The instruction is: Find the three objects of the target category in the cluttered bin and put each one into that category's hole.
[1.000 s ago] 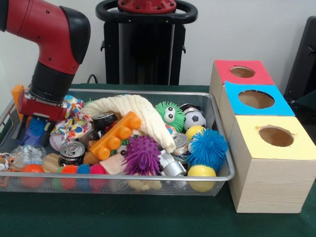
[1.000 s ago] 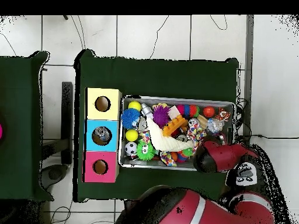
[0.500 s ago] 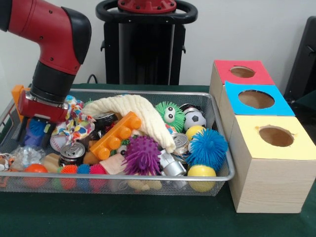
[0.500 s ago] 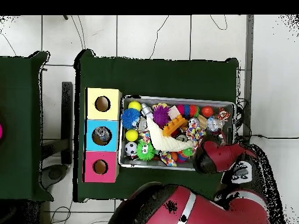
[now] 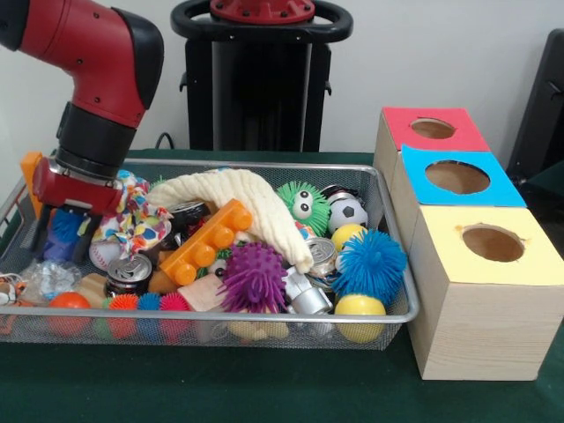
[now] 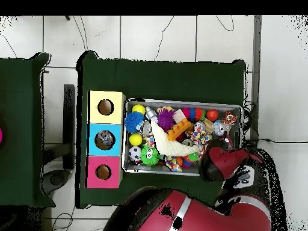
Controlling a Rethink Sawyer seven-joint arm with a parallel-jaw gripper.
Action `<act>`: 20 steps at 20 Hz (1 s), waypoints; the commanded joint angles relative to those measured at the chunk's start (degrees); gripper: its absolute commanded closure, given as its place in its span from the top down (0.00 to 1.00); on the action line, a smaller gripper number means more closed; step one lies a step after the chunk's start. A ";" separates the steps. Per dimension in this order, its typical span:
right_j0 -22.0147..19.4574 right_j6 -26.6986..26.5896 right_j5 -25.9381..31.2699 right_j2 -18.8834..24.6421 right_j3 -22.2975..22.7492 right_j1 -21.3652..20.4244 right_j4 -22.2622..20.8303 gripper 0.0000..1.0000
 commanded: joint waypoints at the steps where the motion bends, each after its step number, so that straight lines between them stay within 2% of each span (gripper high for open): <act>1: 1.56 0.91 -6.79 1.45 -4.04 1.45 -3.08 1.00; 6: 2.49 0.93 -8.18 -0.20 -4.23 2.04 -2.40 1.00; 13: 2.53 2.11 -7.85 0.12 -4.73 1.98 -2.48 1.00; 17: 1.96 2.25 -5.07 1.88 -5.38 1.85 -4.64 1.00; 20: 2.85 1.97 -4.87 0.70 -6.25 2.96 -3.86 1.00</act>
